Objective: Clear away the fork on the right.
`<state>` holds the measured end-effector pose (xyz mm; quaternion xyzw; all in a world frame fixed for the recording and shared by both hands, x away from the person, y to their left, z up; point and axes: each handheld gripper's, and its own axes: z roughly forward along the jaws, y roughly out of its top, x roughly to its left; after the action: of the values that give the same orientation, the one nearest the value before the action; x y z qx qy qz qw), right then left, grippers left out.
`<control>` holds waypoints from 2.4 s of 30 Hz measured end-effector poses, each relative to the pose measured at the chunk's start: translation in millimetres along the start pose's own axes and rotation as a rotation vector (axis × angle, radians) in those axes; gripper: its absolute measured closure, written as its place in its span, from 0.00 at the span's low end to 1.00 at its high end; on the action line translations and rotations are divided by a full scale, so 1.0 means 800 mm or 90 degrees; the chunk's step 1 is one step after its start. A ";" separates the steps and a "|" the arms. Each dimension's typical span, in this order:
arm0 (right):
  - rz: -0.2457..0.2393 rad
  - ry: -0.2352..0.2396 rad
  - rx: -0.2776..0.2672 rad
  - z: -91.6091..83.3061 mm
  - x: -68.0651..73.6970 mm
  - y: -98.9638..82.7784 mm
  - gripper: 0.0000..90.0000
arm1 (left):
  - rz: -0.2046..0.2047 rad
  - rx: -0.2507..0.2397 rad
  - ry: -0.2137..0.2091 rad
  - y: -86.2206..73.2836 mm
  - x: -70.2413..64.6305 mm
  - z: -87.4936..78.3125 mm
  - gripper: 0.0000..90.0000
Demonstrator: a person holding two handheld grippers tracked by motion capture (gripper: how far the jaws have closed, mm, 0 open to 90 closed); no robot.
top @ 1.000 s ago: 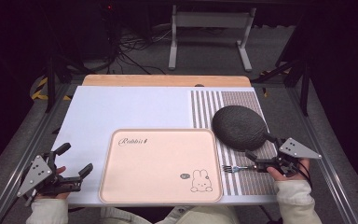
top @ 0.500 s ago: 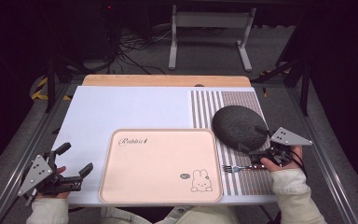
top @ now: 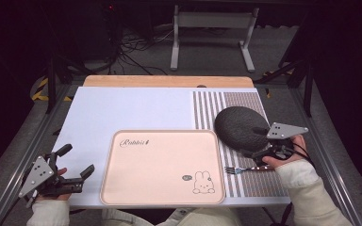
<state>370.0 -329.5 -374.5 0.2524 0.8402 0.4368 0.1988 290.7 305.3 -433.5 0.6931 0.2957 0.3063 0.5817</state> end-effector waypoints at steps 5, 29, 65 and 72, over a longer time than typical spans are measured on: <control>-0.037 0.013 0.057 0.000 -0.003 0.010 0.12 | 0.001 0.002 -0.002 0.000 0.000 0.000 0.00; -0.155 0.077 0.293 0.014 -0.012 0.028 0.17 | 0.002 0.003 -0.003 0.000 0.000 0.001 0.00; -0.247 0.159 0.488 0.034 0.003 0.009 0.24 | 0.004 0.006 -0.005 0.000 0.000 0.001 0.00; -0.252 0.174 0.512 0.040 0.004 -0.002 0.31 | 0.004 0.006 -0.005 0.000 0.000 0.001 0.00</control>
<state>384.8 -308.5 -393.5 0.0846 0.9932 0.0597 0.0526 291.3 304.6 -433.7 0.6981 0.2928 0.3036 0.5786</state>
